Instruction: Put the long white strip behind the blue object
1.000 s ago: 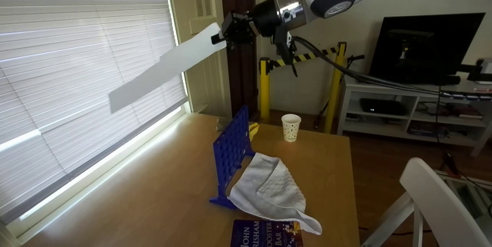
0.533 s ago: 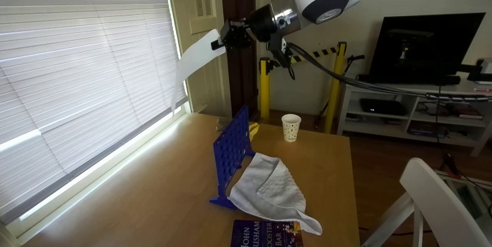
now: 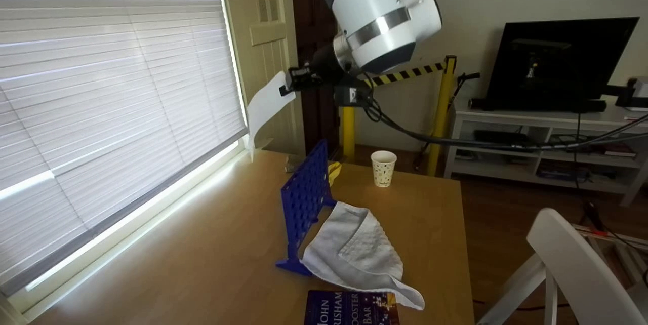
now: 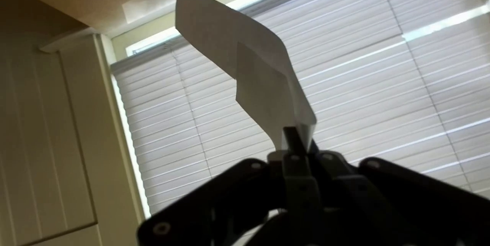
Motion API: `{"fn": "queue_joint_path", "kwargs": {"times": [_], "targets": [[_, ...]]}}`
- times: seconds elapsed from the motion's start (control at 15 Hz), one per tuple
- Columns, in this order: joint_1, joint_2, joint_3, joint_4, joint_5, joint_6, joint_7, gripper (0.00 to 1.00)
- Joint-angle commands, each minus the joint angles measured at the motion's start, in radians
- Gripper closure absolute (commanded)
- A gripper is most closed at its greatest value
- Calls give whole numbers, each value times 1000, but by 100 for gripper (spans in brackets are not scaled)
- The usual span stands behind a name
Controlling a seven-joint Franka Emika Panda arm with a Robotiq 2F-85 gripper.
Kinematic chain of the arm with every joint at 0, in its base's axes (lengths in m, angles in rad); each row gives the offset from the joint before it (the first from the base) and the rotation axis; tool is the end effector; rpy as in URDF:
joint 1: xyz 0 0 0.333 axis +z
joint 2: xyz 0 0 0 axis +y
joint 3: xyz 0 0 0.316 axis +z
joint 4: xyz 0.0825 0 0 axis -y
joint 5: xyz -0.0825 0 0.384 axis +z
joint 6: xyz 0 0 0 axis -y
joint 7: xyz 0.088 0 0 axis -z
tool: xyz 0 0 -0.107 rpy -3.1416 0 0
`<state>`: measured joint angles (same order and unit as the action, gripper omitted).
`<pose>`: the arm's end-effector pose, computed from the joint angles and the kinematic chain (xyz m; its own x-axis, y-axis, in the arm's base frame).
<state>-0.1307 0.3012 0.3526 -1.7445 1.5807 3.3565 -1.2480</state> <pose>0.6371 0.0081 0.4670 0.4329 -0.3254 0.8406 -0.1339 -0.9454 -0.2970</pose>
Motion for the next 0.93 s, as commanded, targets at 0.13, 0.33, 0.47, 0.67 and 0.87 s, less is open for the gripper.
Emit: {"fn": "queue_joint_path", "kwargs": {"times": [0.13, 0.33, 0.47, 0.67, 0.87], "targets": [[165, 99, -198, -49, -299, 72, 255, 100], [195, 141, -233, -33, -178, 87, 106, 100], [226, 155, -269, -40, -168, 86, 80, 100], [263, 158, -305, -39, -164, 67, 60, 100], [305, 154, -345, -54, -148, 66, 34, 100]]}}
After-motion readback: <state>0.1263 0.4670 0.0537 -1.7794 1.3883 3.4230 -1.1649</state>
